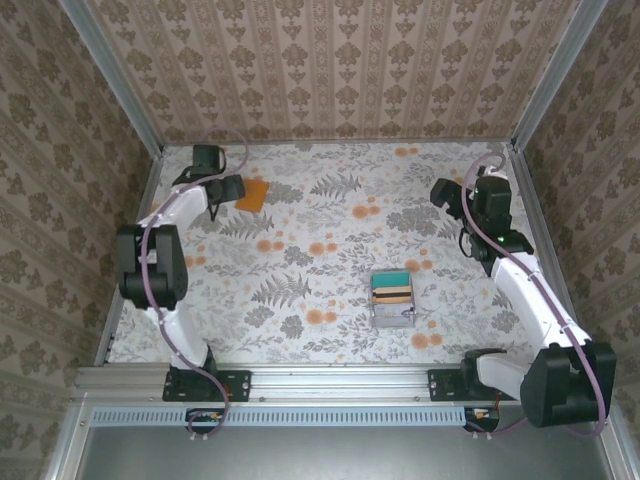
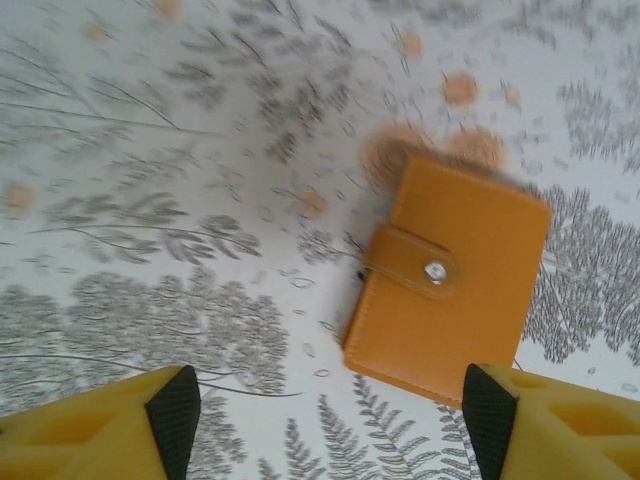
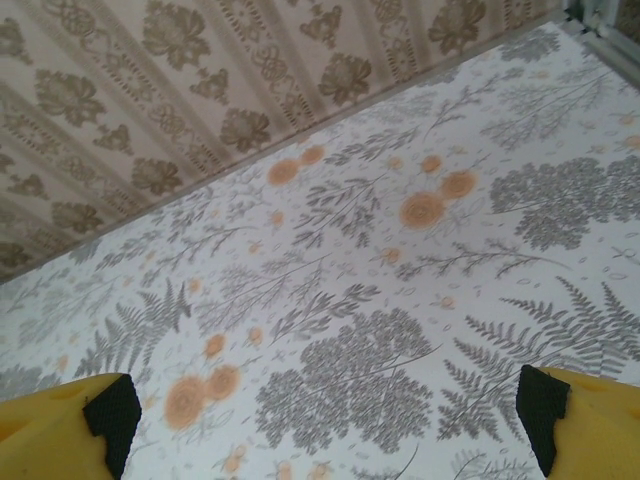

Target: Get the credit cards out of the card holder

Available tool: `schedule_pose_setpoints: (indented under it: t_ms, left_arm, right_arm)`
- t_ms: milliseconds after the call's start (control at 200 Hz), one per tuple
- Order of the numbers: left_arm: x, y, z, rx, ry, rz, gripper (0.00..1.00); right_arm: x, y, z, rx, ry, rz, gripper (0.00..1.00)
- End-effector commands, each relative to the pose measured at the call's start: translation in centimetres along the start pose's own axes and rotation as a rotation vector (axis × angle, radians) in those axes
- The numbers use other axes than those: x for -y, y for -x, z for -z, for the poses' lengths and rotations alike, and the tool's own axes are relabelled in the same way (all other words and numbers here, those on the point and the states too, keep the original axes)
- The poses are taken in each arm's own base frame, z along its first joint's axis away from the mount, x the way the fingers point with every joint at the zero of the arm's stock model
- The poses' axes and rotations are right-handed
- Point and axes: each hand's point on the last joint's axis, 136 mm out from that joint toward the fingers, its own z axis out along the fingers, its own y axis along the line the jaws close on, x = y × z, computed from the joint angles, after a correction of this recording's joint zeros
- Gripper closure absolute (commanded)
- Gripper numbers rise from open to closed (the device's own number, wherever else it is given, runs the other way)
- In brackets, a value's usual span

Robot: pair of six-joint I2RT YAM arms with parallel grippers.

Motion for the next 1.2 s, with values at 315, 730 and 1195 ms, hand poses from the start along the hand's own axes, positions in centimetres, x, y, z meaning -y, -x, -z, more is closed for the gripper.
schedule_pose_setpoints:
  t_ms: [315, 730, 1195]
  left_arm:
    - [2.8, 0.0, -7.0, -0.183, -0.015, -0.091, 0.26]
    - [4.1, -5.3, -7.6, -0.372, -0.070, -0.044, 0.43]
    - [10.7, -13.9, -0.2, -0.386, -0.152, -0.005, 0.50]
  right_arm:
    - [-3.1, -1.2, 3.2, -0.042, 0.026, 0.113, 0.00]
    - [-3.5, -1.3, 4.0, -0.029, 0.040, 0.113, 0.00]
    - [-4.9, -2.8, 3.0, -0.086, 0.097, 0.138, 0.00]
